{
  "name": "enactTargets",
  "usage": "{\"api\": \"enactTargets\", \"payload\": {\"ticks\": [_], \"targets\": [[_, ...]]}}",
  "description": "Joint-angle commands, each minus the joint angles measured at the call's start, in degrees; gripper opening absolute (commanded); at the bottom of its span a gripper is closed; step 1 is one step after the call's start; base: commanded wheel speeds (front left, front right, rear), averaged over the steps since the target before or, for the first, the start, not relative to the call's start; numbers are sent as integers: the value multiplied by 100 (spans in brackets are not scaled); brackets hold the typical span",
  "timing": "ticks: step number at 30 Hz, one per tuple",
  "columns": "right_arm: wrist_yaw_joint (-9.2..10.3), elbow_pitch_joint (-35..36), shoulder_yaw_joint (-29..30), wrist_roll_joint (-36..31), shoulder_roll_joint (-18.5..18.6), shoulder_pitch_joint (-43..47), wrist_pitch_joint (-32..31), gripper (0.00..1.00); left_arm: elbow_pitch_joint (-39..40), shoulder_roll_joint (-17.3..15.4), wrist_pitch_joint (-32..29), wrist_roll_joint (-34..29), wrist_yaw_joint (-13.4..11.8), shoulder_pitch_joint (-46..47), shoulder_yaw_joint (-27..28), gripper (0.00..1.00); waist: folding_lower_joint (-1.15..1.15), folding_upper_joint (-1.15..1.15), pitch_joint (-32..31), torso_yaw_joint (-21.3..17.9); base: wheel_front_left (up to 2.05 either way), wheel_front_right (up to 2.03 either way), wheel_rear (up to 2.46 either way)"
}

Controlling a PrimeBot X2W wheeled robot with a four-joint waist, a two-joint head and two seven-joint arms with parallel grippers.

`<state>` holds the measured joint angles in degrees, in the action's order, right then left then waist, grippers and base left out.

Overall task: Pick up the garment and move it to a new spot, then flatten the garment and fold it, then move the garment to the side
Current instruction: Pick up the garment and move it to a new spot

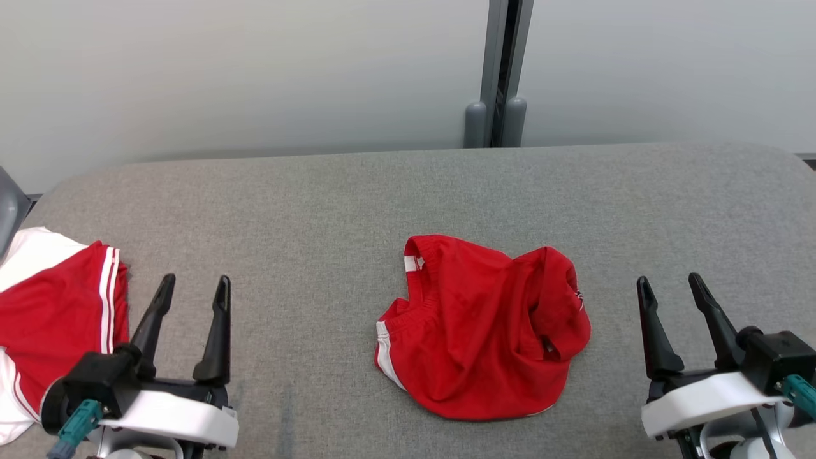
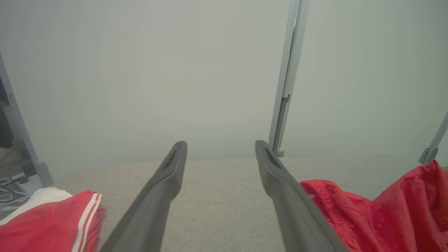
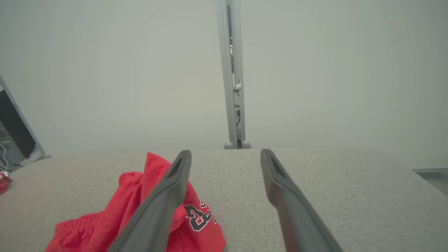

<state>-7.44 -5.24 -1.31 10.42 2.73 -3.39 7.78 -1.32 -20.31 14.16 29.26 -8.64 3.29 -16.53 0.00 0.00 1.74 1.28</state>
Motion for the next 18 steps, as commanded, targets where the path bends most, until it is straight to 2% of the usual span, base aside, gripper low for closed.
{"api": "enactTargets", "payload": {"ticks": [1, 18], "targets": [[-9, 36, 22, 31, 33, 90, -23, 100, 22, -28, -12, -26, -36, -73, -3, 100, 0, 0, -69, -19, 0, 0, 0], [-9, 402, 197, 111, 33, 764, -238, 100, -2, -137, -125, 59, -109, -502, -93, 100, 0, 0, -439, -13, 0, 0, 0]]}}
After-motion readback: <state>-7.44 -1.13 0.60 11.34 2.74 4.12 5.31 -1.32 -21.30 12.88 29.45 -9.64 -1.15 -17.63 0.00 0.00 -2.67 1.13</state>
